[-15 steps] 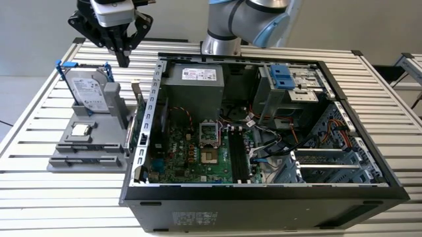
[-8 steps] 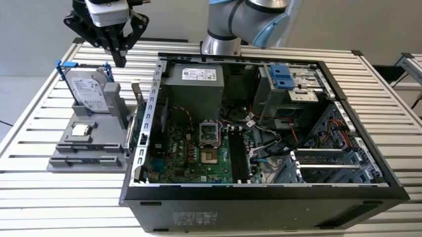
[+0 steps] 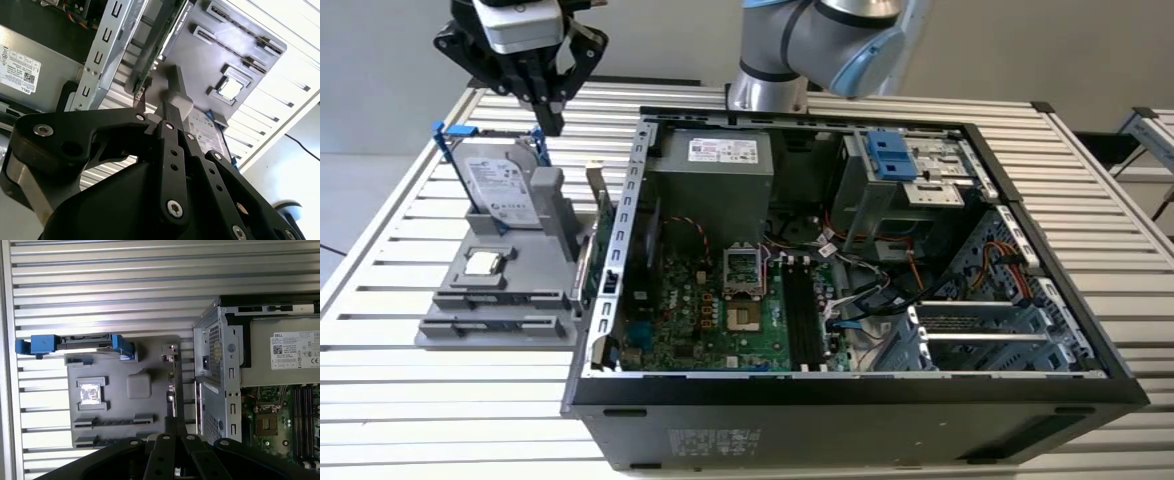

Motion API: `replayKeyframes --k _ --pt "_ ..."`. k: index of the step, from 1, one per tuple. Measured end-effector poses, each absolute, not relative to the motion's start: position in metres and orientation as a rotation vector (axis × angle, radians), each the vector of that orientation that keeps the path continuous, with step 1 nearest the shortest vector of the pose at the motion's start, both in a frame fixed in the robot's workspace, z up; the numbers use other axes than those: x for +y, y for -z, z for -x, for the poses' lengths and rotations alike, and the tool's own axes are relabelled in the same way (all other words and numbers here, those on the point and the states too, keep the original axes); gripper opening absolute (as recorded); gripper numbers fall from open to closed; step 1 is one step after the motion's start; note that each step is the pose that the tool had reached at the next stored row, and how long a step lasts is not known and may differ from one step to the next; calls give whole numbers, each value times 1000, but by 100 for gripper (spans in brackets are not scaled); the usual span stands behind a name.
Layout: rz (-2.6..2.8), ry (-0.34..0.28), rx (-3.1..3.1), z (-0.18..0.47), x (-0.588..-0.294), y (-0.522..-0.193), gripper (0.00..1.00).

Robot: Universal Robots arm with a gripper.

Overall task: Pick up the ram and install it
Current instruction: 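Reach for the ram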

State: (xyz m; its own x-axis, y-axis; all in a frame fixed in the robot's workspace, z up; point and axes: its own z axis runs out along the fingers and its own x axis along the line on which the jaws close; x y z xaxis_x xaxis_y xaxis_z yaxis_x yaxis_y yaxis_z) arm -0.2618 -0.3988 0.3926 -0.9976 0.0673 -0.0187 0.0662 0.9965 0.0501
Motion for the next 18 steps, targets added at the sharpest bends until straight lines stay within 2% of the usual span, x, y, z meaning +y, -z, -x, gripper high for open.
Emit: replayKeyframes --k 18 --pt "-65 -77 3120 292 -399 -393 0"
